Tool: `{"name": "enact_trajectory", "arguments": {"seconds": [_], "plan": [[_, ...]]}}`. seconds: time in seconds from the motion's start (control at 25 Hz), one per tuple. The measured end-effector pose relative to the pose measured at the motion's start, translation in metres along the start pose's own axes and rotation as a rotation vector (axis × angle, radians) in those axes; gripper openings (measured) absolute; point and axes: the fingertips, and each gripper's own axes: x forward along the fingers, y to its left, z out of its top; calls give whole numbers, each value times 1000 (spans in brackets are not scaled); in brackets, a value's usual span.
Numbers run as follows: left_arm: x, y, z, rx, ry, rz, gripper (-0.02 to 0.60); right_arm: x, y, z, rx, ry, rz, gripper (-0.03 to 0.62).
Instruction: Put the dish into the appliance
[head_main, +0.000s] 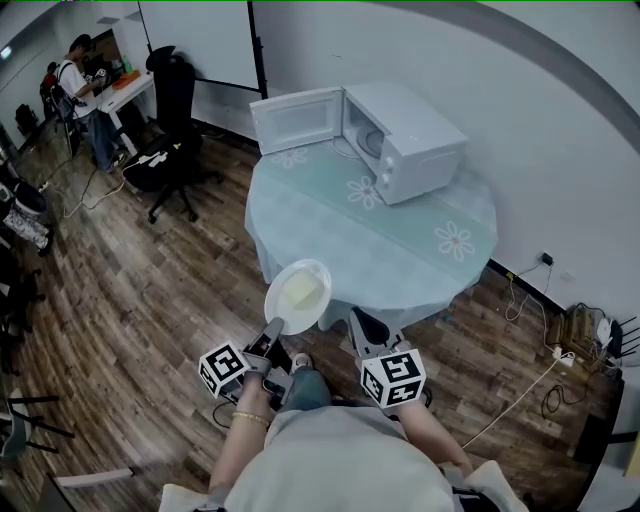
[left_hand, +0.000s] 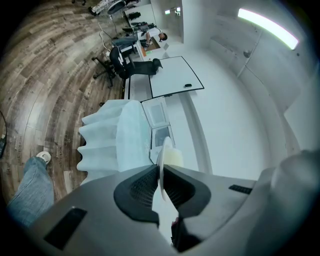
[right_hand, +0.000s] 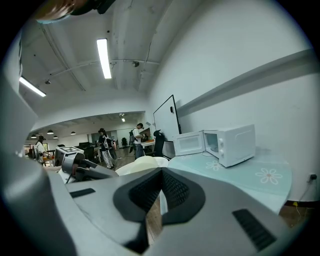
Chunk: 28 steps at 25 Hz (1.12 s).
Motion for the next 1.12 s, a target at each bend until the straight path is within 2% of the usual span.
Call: {"name": "enact_trajectory", "arguments": {"seconds": [0.2,0.32,0.52,0.8,1.12], "plan": [[16,1,9,7,-4,6,32,12,-12,2,-6,9,-4,5],[34,0,18,-7,0,-25,32,24,-21,3,-9,16,-19,5],[70,-1,40,-10,15,-27,32,54,-45,14,-3,15,-54,5],[134,-7,82,19,49,-11,32,110,-87,43,21,-31,-102,5],[210,-18,136,23,92,-30,32,179,-119,75,22,-50,-122,5]]}}
